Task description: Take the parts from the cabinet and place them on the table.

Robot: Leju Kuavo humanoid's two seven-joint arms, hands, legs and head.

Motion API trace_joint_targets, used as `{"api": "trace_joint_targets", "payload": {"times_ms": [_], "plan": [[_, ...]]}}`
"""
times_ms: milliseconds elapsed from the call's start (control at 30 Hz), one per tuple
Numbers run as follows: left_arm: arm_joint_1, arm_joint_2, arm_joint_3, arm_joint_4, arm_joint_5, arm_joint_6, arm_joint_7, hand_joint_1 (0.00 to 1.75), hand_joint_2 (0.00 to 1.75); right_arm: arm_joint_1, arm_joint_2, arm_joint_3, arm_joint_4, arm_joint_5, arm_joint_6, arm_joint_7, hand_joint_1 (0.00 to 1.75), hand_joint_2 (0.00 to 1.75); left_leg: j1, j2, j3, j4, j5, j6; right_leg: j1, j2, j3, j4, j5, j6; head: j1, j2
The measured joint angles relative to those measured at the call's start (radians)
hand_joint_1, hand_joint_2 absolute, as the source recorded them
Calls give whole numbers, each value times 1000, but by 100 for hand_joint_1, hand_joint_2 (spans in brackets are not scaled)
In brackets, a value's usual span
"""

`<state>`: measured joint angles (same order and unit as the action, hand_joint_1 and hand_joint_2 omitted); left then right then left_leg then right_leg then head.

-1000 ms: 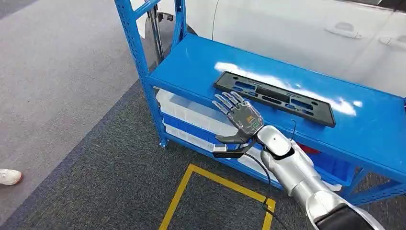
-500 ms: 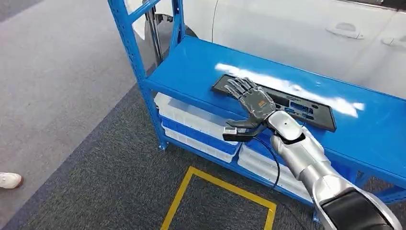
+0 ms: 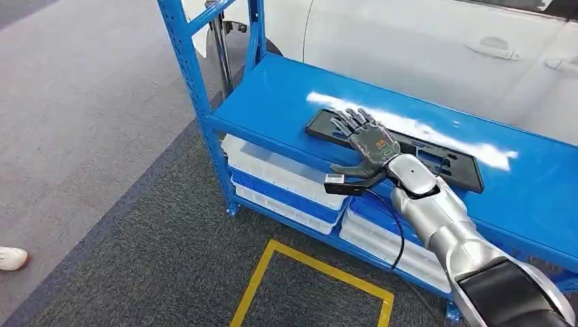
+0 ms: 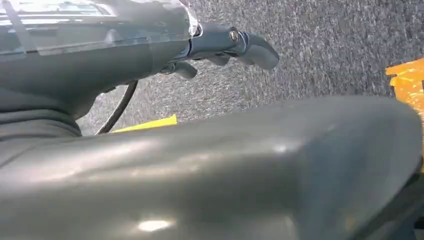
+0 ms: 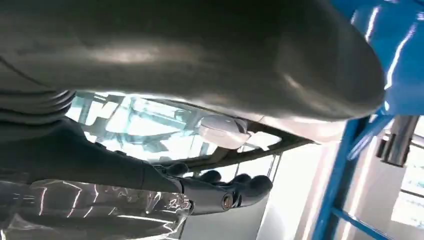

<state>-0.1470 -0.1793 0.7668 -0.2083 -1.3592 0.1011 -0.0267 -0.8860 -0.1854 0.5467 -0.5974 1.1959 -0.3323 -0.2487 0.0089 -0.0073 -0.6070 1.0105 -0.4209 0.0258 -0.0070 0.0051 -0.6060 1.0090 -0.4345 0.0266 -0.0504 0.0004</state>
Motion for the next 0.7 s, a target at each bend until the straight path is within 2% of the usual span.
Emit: {"api": "trace_joint_targets", "payload": {"times_ms": [33,67,100,133,167,200,233,300,333,367,467,500,533,567,633,667,700], "plan": [[-1,0,0,0,0,1,0,0,0,-3,1,0,1,0,0,0,0,0,1,0,4,-4,1,2,-3,-2,-7,24,-15,5,0,0],[-3,0,0,0,0,2,0,0,0,-7,1,0,3,0,0,0,0,0,1,0,4,-4,0,8,-3,-2,-35,80,-46,8,0,0],[-3,0,0,0,0,3,0,0,0,-8,1,-1,6,0,0,0,0,0,0,0,5,-4,-1,10,-5,-2,-80,169,-86,12,0,0],[-2,0,0,0,0,3,0,0,0,-5,1,-1,9,0,-1,-1,0,0,0,0,6,-4,-3,12,-6,-2,-121,245,-114,15,0,0],[-2,1,0,0,0,3,0,0,0,-1,1,-1,11,0,-1,-3,0,0,0,0,7,-3,-5,12,-7,-2,-158,305,-125,17,0,0],[-2,1,0,0,0,3,0,0,0,2,1,-1,14,0,-1,-3,0,0,0,-1,10,-3,-7,13,-8,-2,-170,313,-109,18,0,0],[-2,1,0,0,0,3,0,0,0,3,1,-1,16,0,-1,-3,0,0,0,-2,14,-2,-11,11,-8,-2,-157,274,-74,17,0,0],[-1,0,0,0,0,3,0,0,0,-1,1,-1,16,0,-2,-3,0,0,0,-3,27,1,-22,5,-7,-2,-78,97,30,9,0,0],[-1,-1,0,0,0,3,0,0,0,-3,1,-2,16,0,-2,-3,0,0,0,-2,31,1,-28,2,-6,-3,-45,19,58,4,0,0],[-2,-1,0,0,0,3,0,0,0,-5,1,-2,18,0,-2,-3,0,0,-7,-3,30,6,-31,-4,3,-2,-31,5,41,0,0,0],[-4,0,0,0,1,3,0,0,0,-3,1,-2,18,0,-4,-4,0,0,-3,-2,34,-2,-35,-16,5,1,-33,0,34,-13,0,0],[-6,0,0,0,1,3,0,0,0,-4,2,-2,18,0,-6,-4,0,0,-8,-2,39,-2,-39,-24,-3,2,-27,-8,35,-20,0,0],[-5,0,0,0,1,2,-1,0,0,-2,2,-2,17,0,-8,-3,0,0,-4,0,36,10,-50,-29,-6,-1,-17,-15,36,-23,0,0],[-5,0,0,0,1,2,-1,0,0,-3,4,-2,17,0,-11,-3,0,0,-5,1,18,56,-75,-33,-7,-2,-10,-18,32,-31,0,0],[-4,0,0,0,1,1,-1,0,0,0,5,-2,18,0,-13,-1,0,0,-1,1,-65,214,-143,-38,-5,-4,-6,-17,27,-38,0,0],[-3,0,0,0,1,0,-1,0,0,2,8,-2,18,0,-14,-1,0,0,-1,1,-104,283,-163,-40,-4,-3,-5,-16,25,-39,0,0],[-1,0,0,0,2,0,0,0,0,7,8,-2,18,1,-14,-1,0,0,0,1,-130,317,-160,-41,-4,-3,-3,-15,22,-39,0,0]]}}
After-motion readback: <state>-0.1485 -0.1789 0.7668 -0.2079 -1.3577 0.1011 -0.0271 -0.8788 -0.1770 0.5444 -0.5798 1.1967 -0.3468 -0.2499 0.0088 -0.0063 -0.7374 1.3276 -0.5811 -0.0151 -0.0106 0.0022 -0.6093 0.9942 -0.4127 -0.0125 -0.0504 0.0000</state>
